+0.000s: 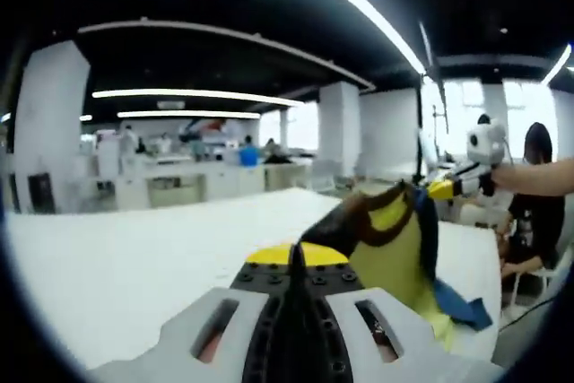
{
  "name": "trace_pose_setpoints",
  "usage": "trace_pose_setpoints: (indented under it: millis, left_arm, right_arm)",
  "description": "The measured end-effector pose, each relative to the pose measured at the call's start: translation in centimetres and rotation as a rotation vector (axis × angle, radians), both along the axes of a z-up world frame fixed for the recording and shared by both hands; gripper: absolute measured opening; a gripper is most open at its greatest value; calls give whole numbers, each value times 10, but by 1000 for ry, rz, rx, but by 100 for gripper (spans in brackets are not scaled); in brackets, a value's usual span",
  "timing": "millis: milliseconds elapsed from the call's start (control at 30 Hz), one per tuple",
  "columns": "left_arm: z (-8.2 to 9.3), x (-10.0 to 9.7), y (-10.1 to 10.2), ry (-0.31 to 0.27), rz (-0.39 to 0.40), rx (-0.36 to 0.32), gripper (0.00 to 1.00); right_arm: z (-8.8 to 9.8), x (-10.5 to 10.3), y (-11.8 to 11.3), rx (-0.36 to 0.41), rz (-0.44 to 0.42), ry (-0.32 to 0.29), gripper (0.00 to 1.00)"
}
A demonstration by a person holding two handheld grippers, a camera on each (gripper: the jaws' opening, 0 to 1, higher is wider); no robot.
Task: Fold the garment on the visible template until the final outline fits inside the template.
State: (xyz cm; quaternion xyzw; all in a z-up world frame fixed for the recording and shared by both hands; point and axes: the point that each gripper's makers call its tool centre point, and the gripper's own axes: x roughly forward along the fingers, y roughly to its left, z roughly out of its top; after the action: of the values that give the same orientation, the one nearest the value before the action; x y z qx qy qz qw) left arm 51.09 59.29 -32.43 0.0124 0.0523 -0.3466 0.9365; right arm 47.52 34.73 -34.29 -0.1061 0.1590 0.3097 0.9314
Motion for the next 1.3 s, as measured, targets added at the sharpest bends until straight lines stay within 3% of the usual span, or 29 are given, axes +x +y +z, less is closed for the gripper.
trace_pose_setpoints:
  millis: [367, 600, 800, 1033, 1300]
  left_arm:
    - [-90, 73, -7, 143, 20, 80, 0]
    - [-149, 103, -6, 239, 42, 122, 0]
    - [-168, 114, -6, 270, 58, 120, 0]
    - [-186, 122, -6, 297, 92, 109, 0]
    - [-192, 126, -8, 297, 83, 128, 0]
  right_arm:
    - [-85, 82, -2, -32, -39, 162, 0]
    - [-137, 114, -2, -56, -67, 244, 0]
    - [-162, 129, -6, -71, -84, 276, 0]
    - [-176, 136, -6, -66, -99, 299, 0]
    - [-186, 142, -8, -86, -95, 310, 0]
